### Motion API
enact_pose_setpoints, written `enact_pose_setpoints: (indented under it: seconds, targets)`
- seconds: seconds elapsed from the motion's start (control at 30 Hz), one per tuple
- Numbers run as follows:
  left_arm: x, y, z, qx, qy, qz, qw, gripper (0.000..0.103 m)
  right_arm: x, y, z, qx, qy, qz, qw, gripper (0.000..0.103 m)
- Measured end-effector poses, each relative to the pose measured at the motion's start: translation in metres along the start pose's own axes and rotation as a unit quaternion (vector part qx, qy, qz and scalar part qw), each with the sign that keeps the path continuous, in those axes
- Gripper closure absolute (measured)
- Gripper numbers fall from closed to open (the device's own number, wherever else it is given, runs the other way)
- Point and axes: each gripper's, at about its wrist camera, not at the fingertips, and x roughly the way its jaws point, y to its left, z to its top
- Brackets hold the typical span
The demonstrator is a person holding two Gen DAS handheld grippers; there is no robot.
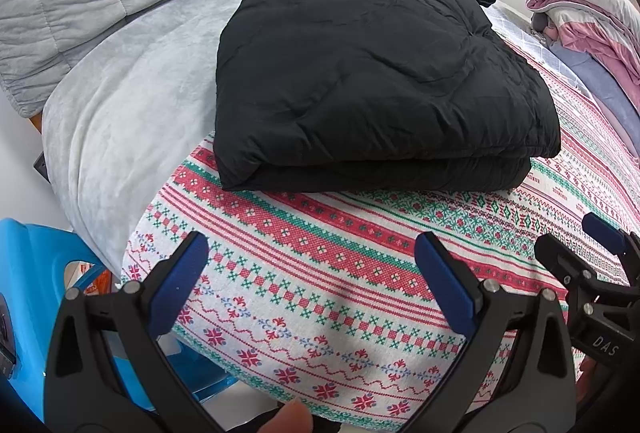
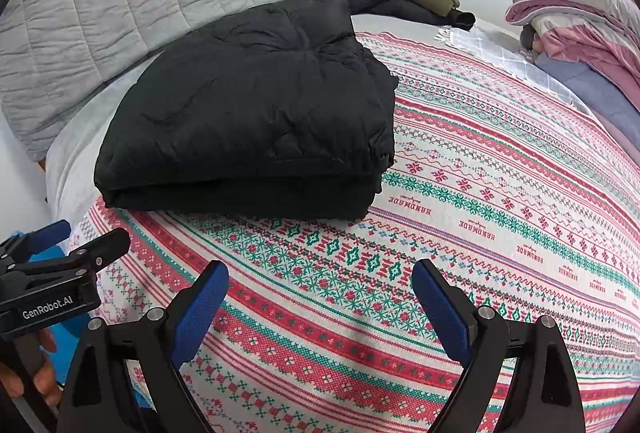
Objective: Fold large clothes
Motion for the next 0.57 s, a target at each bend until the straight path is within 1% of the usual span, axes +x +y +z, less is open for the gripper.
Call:
enact_pose_setpoints:
  seconds: [0.57]
  targets:
    - [0.0017, -0.0017, -0.0019, -0.001, 0.008, -0.002, 1.0000, 0.001, 0.0013, -0.0001, -0.0017, -0.005, -0.001, 0.004, 1.000, 0.009]
